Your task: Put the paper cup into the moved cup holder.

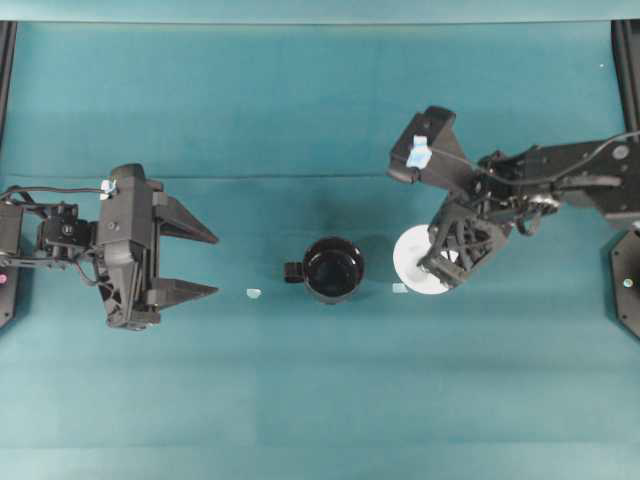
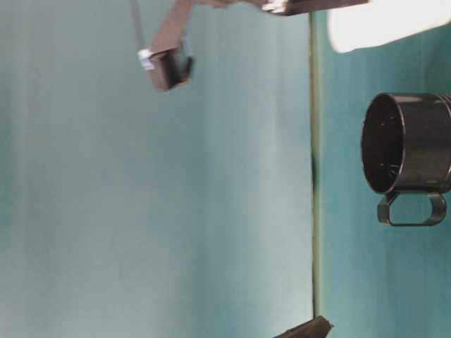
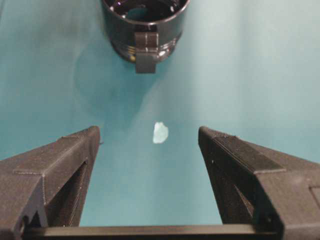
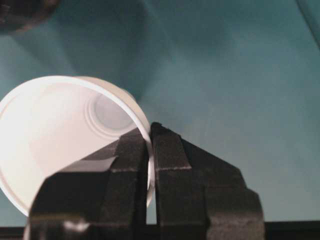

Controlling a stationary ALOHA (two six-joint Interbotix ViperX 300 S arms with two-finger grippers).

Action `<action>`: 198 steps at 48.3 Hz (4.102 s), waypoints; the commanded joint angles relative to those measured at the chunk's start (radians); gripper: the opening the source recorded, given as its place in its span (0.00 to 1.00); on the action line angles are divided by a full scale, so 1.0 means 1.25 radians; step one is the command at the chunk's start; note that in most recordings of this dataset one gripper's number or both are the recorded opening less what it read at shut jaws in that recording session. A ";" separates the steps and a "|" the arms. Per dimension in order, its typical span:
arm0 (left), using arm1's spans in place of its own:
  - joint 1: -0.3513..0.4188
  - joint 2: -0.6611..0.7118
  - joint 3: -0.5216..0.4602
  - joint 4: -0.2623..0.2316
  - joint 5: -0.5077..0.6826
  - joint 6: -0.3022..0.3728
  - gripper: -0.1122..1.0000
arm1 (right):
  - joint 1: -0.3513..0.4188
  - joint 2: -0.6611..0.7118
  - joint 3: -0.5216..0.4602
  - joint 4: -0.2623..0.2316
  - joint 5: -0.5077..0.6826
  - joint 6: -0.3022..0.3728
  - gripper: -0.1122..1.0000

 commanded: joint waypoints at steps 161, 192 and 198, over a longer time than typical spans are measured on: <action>0.000 0.000 -0.010 0.002 -0.006 -0.001 0.83 | 0.047 0.249 -0.339 -0.001 0.071 -0.002 0.85; 0.000 0.000 -0.010 0.002 -0.006 -0.001 0.83 | 0.052 0.088 -0.177 -0.028 -0.083 -0.009 0.85; 0.000 -0.001 -0.011 0.002 -0.006 -0.001 0.83 | 0.058 0.060 -0.142 -0.028 -0.123 -0.009 0.85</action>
